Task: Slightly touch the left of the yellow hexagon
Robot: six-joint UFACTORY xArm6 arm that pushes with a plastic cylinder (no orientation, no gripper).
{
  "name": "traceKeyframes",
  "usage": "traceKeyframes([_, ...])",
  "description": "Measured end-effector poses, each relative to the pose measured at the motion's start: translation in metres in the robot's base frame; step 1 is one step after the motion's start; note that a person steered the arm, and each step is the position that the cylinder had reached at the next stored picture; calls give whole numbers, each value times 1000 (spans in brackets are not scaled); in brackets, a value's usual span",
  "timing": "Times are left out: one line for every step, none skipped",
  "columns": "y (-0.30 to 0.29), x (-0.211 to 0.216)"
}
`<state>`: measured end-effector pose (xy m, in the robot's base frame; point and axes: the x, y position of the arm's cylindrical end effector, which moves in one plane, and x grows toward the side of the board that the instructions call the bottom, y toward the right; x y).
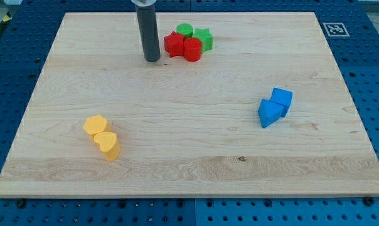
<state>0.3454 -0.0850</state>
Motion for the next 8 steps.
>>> traceKeyframes([-8, 9])
traceKeyframes([-13, 13])
traceKeyframes([-13, 34])
traceKeyframes([-15, 61])
traceKeyframes([-23, 66])
traceKeyframes([-39, 73])
traceKeyframes([-56, 73])
traceKeyframes([-72, 76])
